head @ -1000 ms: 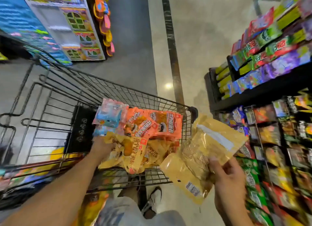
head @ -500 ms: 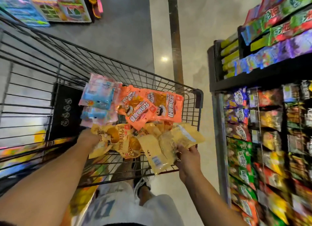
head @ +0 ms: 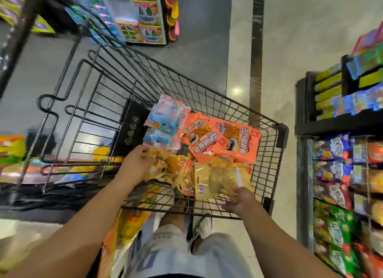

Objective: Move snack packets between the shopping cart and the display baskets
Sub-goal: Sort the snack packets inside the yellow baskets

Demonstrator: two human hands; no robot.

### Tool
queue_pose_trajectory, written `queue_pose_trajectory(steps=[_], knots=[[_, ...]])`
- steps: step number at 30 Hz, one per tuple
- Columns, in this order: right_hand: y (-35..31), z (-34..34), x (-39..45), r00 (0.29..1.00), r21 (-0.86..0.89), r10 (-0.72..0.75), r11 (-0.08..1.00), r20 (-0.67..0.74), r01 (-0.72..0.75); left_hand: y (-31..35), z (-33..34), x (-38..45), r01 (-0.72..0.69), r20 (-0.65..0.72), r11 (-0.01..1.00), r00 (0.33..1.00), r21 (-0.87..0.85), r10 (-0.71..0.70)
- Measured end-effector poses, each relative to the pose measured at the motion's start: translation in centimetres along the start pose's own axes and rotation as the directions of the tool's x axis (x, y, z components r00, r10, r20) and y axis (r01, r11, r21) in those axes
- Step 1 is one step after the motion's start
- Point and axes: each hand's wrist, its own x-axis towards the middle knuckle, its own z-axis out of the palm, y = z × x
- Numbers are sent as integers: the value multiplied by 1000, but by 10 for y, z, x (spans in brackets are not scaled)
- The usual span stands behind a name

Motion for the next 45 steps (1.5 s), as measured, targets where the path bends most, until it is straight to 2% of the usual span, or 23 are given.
queue_pose_trajectory(steps=[3, 6, 9, 11, 13, 14, 16, 18, 23, 27, 28, 31, 35, 38, 41, 45], knots=[[-8, -22, -18, 997, -16, -44, 999, 65, 45, 13, -6, -45, -133, -36, 988, 991, -76, 130], [-11, -45, -38, 982, -77, -110, 989, 155, 123, 19, -10, -99, -232, -98, 970, 970, -75, 224], [-3, -66, -69, 923, -232, -287, 909, 255, 346, 20, -9, -167, -322, -212, 946, 927, -25, 310], [8, -78, -94, 838, -325, -446, 779, 315, 537, 17, -6, -216, -374, -283, 927, 889, 0, 359], [23, -90, -125, 706, -390, -583, 588, 401, 708, 12, -2, -268, -430, -331, 903, 854, -16, 401], [30, -96, -142, 612, -400, -629, 464, 480, 790, 7, 0, -291, -455, -352, 890, 836, -19, 420], [50, -106, -177, 405, -370, -652, 199, 641, 907, -8, 5, -333, -471, -386, 882, 817, -16, 429], [72, -117, -215, 227, -288, -605, -4, 763, 957, -28, 8, -369, -461, -452, 887, 793, -9, 408], [131, -115, -294, -90, -51, -407, -322, 909, 945, -90, -5, -464, -416, -681, 909, 655, 37, 328], [190, -88, -349, -310, 196, -170, -482, 935, 854, -153, -16, -539, -344, -826, 937, 545, -67, 141], [208, -81, -362, -346, 248, -113, -500, 931, 830, -170, -16, -556, -316, -851, 944, 518, -92, 90], [264, -62, -391, -390, 373, 76, -500, 918, 781, -222, -14, -604, -226, -908, 957, 412, -180, -73], [355, -41, -408, -384, 490, 309, -469, 870, 735, -293, -5, -666, -145, -922, 936, 273, -321, -274], [435, -35, -419, -332, 529, 445, -452, 832, 719, -350, 1, -712, -85, -881, 891, 217, -446, -420], [515, -32, -426, -329, 603, 568, -401, 754, 690, -413, 0, -758, -30, -840, 844, 118, -536, -529], [611, -30, -431, -212, 626, 709, -393, 673, 673, -495, 6, -801, -13, -758, 758, 15, -652, -652]])
